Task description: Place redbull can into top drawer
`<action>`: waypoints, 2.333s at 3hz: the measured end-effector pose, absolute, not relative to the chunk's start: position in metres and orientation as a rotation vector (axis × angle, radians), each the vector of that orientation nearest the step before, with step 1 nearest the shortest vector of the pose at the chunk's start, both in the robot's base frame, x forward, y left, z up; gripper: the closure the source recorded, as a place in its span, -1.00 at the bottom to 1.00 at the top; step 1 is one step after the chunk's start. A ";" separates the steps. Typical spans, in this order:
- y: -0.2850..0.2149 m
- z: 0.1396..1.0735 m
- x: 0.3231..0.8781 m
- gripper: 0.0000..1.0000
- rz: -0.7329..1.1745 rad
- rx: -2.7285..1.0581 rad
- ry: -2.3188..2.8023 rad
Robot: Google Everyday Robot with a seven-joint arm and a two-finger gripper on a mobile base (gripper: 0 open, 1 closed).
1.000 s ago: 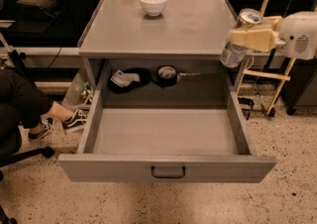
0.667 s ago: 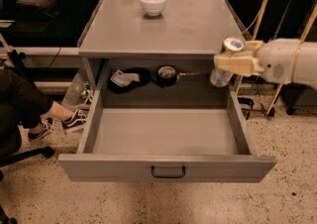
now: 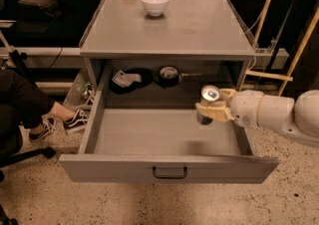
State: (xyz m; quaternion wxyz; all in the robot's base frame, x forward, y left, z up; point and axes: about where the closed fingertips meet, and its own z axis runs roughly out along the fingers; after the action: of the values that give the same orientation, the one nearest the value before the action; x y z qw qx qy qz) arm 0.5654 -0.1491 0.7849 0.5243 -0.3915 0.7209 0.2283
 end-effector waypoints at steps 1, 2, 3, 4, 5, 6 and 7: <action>-0.155 0.732 0.568 1.00 0.566 -0.930 1.768; -0.162 0.693 0.575 1.00 0.589 -0.916 1.800; -0.162 0.690 0.575 0.63 0.594 -0.914 1.802; -0.162 0.690 0.575 0.16 0.594 -0.915 1.802; -0.162 0.690 0.575 -0.30 0.594 -0.915 1.802; -0.162 0.690 0.575 -0.77 0.594 -0.915 1.802; -0.162 0.690 0.575 -1.00 0.594 -0.915 1.802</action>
Offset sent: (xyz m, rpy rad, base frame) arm 0.0185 -0.0263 -0.1391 0.0095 0.1262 -0.0221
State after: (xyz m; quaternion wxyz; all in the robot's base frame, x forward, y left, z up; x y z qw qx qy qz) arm 0.5750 -0.1615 0.6903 0.4949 -0.3773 0.7434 0.2450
